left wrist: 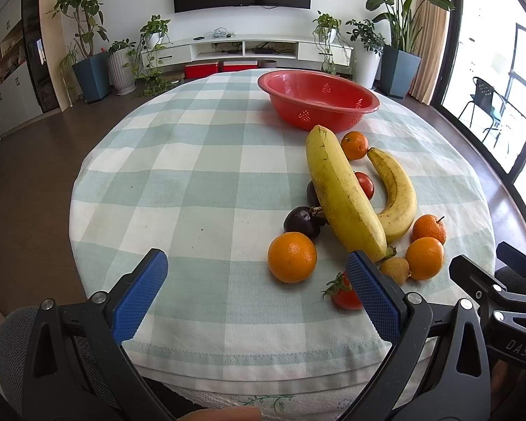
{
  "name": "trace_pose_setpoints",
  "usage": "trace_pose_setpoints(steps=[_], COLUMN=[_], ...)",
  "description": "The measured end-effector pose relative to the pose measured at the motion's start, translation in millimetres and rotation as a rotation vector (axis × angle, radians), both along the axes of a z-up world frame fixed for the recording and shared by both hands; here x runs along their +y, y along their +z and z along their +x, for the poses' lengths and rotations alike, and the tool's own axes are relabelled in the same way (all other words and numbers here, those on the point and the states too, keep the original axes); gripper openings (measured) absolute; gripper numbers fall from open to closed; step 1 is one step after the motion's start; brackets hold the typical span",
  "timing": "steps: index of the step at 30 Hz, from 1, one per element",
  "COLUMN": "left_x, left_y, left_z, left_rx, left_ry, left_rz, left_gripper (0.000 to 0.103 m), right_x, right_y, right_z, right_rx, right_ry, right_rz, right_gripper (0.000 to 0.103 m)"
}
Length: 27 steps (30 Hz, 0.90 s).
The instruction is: Organize fruits
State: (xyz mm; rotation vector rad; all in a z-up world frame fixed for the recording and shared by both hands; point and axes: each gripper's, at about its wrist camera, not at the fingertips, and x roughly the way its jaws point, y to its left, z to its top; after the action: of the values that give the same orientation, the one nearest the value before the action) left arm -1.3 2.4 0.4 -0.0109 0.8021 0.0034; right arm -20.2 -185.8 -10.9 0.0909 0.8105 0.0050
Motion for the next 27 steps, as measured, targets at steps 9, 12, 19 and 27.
trace_pose_setpoints(steps=[9, 12, 19, 27], left_x=[1.1, 1.6, 1.9, 1.8], left_y=[-0.8, -0.9, -1.0, -1.0], left_z=[-0.3, -0.6, -0.4, -0.2], left_rx=[0.002, 0.002, 0.003, 0.002], left_ry=[0.000, 0.000, 0.000, 0.000], left_rz=[0.000, -0.001, -0.001, -0.001], left_gripper=[0.103, 0.103, 0.103, 0.103], right_x=[0.0, 0.0, 0.1, 0.4], right_y=[-0.1, -0.2, -0.2, -0.1], right_z=[0.1, 0.1, 0.1, 0.1], right_rx=[0.001, 0.001, 0.001, 0.002], right_ry=[0.000, 0.000, 0.000, 0.000], right_rz=[0.000, -0.001, 0.000, -0.001], right_gripper=[0.103, 0.103, 0.103, 0.103])
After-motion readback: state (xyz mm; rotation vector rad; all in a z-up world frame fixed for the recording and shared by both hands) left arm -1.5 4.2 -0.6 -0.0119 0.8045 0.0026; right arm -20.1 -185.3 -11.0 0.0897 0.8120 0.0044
